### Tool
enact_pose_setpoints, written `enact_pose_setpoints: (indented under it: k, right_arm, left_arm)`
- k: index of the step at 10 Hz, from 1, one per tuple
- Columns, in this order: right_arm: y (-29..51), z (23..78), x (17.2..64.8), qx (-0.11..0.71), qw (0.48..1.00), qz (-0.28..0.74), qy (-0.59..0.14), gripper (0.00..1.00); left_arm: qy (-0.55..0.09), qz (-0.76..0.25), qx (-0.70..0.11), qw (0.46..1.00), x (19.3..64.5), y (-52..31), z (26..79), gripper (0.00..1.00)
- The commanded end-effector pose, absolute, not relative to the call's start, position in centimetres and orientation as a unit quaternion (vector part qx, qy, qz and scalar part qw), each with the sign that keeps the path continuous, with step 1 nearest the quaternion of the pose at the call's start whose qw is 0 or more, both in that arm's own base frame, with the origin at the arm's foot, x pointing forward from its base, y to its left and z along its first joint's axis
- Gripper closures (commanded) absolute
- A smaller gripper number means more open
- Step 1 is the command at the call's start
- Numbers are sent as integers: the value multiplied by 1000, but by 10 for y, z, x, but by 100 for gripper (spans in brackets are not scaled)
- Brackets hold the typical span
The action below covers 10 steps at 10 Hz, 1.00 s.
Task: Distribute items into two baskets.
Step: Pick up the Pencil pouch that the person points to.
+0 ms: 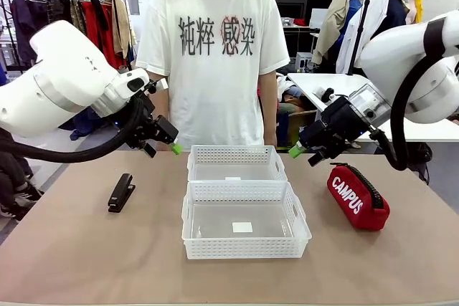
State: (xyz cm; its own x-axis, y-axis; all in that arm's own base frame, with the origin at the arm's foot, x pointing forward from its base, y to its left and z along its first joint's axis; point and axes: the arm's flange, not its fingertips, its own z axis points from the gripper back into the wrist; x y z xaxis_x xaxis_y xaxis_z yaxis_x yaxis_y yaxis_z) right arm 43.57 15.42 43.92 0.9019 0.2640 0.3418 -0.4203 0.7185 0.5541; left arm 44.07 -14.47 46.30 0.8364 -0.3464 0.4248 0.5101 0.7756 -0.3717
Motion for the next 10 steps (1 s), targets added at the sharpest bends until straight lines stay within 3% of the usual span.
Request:
enact_pose_setpoints:
  k: [1,3,6,10]
  right_arm:
    - [160,443,427,314,919,204,-120,0]
    - [157,440,434,321,920,190,-120,0]
    - [163,461,458,512,853,74,-63,0]
    - [149,498,478,646,762,-34,-25,0]
  left_arm:
    - [-164,-244,-221,930,438,-147,462,0]
    - [-144,-200,-280,928,437,-154,453,0]
    - [-77,-15,-396,915,453,-155,466,0]
    - [-67,91,-545,830,473,-142,507,0]
